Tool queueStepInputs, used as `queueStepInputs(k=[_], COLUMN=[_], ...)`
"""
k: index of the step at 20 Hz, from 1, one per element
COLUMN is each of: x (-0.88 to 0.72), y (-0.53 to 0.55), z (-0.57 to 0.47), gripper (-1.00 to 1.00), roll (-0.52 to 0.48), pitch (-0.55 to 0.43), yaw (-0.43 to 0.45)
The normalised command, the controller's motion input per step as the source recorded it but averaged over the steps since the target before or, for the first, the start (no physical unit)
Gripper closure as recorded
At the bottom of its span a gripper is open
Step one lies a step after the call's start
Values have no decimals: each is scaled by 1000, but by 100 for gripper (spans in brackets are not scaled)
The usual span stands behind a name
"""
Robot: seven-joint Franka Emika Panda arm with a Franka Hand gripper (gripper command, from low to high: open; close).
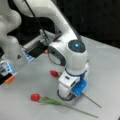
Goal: Flower insertion into a vase
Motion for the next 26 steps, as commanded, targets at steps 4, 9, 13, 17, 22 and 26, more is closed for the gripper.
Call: queueStepInputs(k=[4, 9, 13, 17, 22, 26], x=[-75, -80, -106, -109, -143, -204], y=[49, 27, 44, 61, 58, 71], z=[-79, -52, -42, -39, 7, 109], gripper=[100, 100, 100, 100, 100, 100], roll=[-57, -56, -50, -50, -45, -35], pitch=[-87, -99, -100, -100, -82, -77], yaw=[30, 32, 30, 27, 28, 27])
